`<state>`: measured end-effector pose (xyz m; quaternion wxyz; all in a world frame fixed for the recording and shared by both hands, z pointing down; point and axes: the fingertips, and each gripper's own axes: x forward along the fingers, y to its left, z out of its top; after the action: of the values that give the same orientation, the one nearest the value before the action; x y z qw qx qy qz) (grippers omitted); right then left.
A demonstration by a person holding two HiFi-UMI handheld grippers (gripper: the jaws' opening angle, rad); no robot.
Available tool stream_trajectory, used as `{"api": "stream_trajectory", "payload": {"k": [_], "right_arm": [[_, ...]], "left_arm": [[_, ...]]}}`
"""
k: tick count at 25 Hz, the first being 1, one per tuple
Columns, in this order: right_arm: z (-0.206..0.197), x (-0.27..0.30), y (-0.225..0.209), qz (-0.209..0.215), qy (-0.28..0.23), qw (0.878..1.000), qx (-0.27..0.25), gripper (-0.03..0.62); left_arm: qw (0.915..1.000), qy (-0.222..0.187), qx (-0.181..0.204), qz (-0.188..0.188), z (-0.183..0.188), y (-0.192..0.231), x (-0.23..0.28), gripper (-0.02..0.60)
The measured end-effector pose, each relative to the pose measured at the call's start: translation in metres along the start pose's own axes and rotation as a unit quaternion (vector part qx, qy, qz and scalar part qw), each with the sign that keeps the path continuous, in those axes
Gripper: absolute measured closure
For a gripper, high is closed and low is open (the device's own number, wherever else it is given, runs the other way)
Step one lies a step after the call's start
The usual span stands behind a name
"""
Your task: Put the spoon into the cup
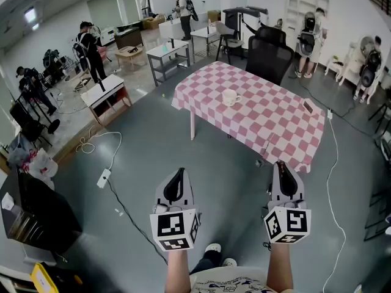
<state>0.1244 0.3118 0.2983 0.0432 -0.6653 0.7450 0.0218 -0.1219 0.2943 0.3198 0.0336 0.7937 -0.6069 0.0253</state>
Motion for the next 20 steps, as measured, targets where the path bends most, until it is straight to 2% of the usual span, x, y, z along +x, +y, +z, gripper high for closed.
{"api": "stream_trajectory", "payload": {"k": [8, 20], "right_arm": [[-0.009, 0.036, 0.007, -0.017, -0.003, 1.0, 0.009, 0.542], [-0.035, 0.082, 0.025, -0.027, 0.027, 0.999, 0.002, 0.542]], "left_arm": [[0.9999, -0.001, 0.003, -0.016, -0.001, 0.023, 0.039, 0.568], [0.9993, 0.02, 0.003, -0.031, -0.015, 0.055, 0.085, 0.568]]}}
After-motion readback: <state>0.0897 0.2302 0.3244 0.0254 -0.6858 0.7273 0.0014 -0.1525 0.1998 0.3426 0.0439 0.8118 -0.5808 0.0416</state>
